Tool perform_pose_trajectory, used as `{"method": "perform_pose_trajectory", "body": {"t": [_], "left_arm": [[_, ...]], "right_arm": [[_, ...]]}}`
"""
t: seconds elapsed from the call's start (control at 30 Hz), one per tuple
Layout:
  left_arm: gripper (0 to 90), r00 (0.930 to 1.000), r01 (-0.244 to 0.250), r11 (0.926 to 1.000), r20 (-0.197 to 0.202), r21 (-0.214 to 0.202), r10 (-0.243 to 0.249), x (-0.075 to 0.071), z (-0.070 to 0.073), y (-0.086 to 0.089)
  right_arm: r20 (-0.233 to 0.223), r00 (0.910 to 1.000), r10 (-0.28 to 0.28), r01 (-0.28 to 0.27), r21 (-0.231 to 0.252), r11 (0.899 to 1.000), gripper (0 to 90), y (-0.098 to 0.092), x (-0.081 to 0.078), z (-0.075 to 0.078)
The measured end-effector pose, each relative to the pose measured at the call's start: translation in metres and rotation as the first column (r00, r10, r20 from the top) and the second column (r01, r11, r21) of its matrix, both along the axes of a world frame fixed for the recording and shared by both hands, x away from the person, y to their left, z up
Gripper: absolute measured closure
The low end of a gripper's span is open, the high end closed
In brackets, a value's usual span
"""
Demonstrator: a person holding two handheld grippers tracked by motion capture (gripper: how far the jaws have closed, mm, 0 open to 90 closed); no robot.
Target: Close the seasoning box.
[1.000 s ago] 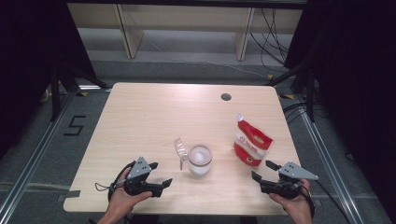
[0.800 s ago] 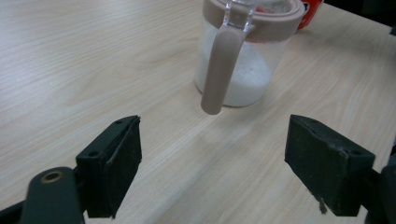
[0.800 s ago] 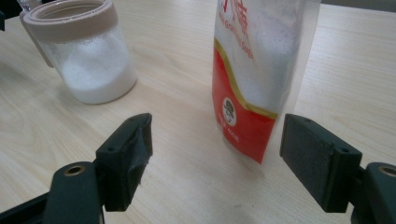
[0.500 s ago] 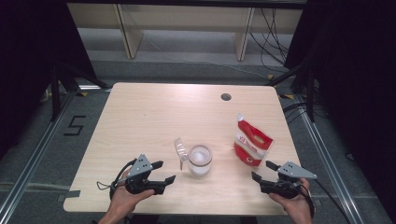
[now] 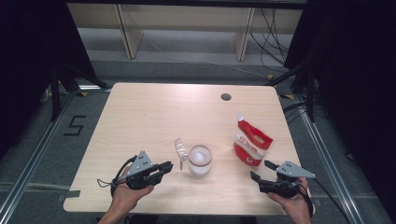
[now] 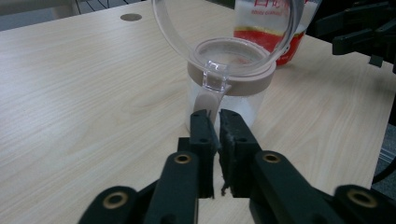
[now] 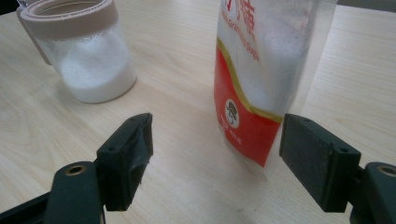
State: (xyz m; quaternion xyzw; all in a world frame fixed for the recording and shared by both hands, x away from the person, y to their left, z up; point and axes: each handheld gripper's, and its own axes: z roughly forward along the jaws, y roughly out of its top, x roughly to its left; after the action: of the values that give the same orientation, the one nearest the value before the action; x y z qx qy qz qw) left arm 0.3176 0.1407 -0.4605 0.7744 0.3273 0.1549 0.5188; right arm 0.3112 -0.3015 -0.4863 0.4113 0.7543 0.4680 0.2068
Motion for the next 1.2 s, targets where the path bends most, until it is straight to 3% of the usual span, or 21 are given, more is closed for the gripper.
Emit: {"method": "perform_pose_trajectory", "body": {"t": [0.1, 1.2], "left_arm": [[89.1, 0.9999, 0.006, 1.0000, 0.012, 0.002, -0.006, 0.001, 0.002, -0.001], [89.2, 0.9980, 0.038, 0.9992, 0.051, 0.008, -0.039, 0.004, 0.012, -0.015]], "right_arm": [[0.009, 1.0000, 0.000, 0.000, -0.005, 1.000, 26.6, 0.000, 0.002, -0.001], [0.018, 0.9996, 0.024, -0.023, -0.007, 1.000, 26.8, 0.000, 0.004, -0.001]]}}
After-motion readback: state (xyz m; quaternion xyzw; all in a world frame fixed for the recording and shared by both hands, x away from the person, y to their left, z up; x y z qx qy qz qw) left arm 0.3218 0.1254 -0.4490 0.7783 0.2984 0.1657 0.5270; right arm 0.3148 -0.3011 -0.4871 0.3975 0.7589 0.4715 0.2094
